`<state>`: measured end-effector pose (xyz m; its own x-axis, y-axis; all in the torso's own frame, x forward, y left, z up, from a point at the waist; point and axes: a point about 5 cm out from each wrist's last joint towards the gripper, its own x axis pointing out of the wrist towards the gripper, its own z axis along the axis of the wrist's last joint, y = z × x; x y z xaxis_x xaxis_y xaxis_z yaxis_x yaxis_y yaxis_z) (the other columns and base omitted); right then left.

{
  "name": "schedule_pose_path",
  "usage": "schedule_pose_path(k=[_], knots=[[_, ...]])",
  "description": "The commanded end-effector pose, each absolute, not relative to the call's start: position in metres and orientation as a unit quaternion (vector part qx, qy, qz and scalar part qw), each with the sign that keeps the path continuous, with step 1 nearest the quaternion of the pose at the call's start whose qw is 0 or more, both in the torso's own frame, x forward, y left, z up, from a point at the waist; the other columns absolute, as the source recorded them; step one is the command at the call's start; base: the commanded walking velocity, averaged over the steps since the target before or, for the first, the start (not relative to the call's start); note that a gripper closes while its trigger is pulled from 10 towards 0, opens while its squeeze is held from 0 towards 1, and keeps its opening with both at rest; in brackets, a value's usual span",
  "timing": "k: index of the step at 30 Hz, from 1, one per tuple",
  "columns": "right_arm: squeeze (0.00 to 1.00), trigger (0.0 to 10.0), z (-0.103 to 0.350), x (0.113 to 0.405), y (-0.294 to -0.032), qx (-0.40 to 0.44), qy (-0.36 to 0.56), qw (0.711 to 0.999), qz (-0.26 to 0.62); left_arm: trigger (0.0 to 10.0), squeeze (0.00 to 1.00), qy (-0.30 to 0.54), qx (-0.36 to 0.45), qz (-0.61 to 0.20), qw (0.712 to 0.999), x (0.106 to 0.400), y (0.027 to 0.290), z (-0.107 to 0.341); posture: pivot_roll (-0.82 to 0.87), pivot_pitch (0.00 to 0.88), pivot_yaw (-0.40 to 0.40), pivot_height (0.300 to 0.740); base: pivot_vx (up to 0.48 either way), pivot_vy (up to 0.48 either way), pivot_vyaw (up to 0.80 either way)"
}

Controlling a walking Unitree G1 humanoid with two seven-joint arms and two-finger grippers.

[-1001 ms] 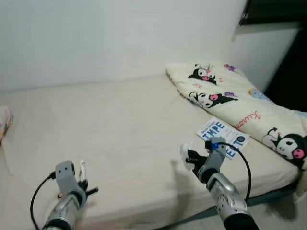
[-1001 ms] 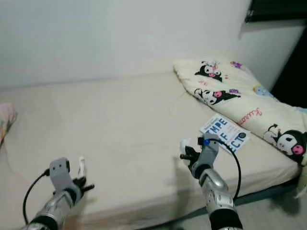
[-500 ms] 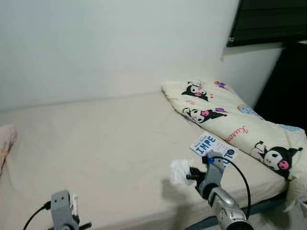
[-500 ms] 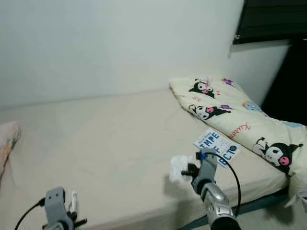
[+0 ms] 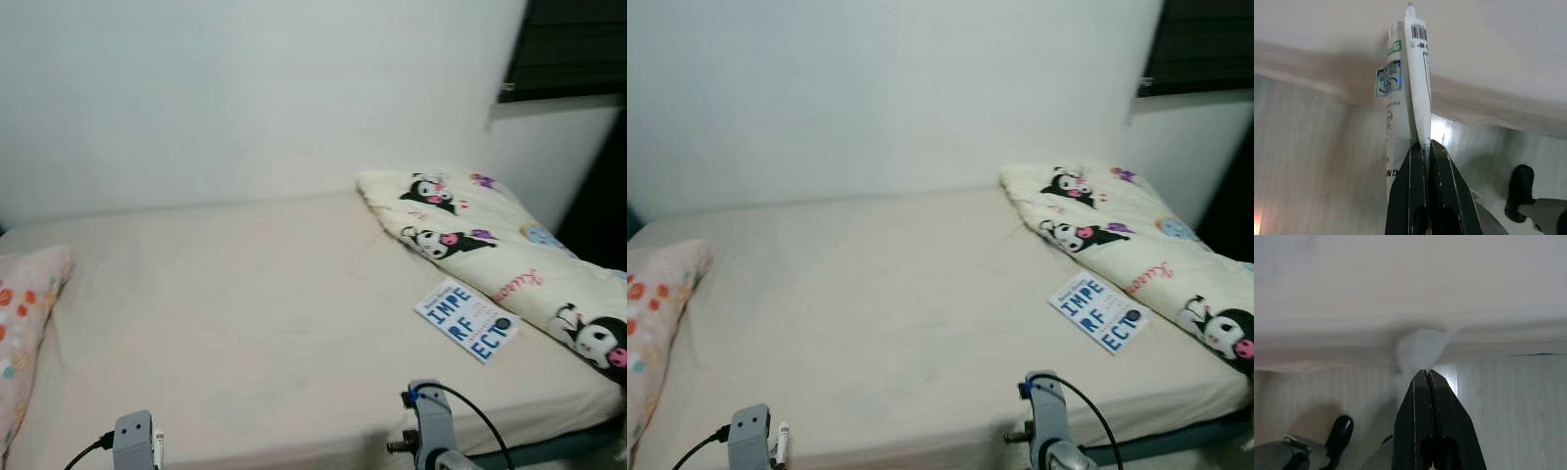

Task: Clean up the room

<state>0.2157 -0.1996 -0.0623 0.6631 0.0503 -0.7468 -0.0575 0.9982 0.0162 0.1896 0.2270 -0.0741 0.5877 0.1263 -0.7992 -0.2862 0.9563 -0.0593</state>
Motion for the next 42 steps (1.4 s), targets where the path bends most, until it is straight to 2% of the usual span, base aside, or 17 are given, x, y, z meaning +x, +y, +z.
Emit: schedule_pose_path(k=[1, 10, 16, 22, 30, 35, 42], knots=[[0.0, 10.0, -0.068, 0.205, -0.205, 0.015, 0.424, 0.906, 0.01, 10.0, 0.0, 0.447, -0.067, 0.11, 0.885, 0.186, 0.23, -0.076, -0.06, 0.0, -0.018, 0.74, 0.0, 0.0, 0.74], [0.0, 10.0, -0.075, 0.191, -0.21, 0.021, 0.438, 0.899, -0.008, 10.0, 0.0, 0.462, -0.042, 0.092, 0.881, 0.18, 0.227, -0.079, -0.07, 0.0, -0.014, 0.74, 0.0, 0.0, 0.74], [0.0, 10.0, -0.058, 0.219, -0.206, 0.008, 0.38, 0.925, 0.018, 10.0, 0.0, 0.484, -0.037, 0.091, 0.869, 0.177, 0.224, -0.082, -0.09, 0.0, -0.008, 0.74, -0.301, 0.0, 0.74], [0.0, 10.0, -0.053, 0.227, -0.205, 0.007, 0.366, 0.93, 0.024, 10.0, 0.0, 0.478, -0.008, 0.08, 0.875, 0.178, 0.222, -0.081, -0.1, 0.0, -0.01, 0.74, -0.184, 0.0, 0.74], [0.0, 10.0, -0.054, 0.226, -0.201, 0.002, 0.367, 0.929, 0.037, 10.0, 0.0, 0.492, -0.005, 0.082, 0.867, 0.167, 0.219, -0.087, -0.1, 0.0, -0.008, 0.74, 0.0, 0.0, 0.74], [0.0, 10.0, -0.058, 0.221, -0.198, 0.004, 0.375, 0.926, 0.04, 10.0, 0.0, 0.515, -0.014, 0.09, 0.853, 0.156, 0.214, -0.093, -0.11, 0.0, -0.005, 0.74, -0.345, 0.0, 0.74], [0.0, 10.0, -0.061, 0.216, -0.197, 0.005, 0.384, 0.922, 0.046, 10.0, 0.0, 0.515, 0.011, 0.079, 0.854, 0.155, 0.218, -0.093, -0.11, 0.0, -0.008, 0.74, -0.135, 0.0, 0.74]])
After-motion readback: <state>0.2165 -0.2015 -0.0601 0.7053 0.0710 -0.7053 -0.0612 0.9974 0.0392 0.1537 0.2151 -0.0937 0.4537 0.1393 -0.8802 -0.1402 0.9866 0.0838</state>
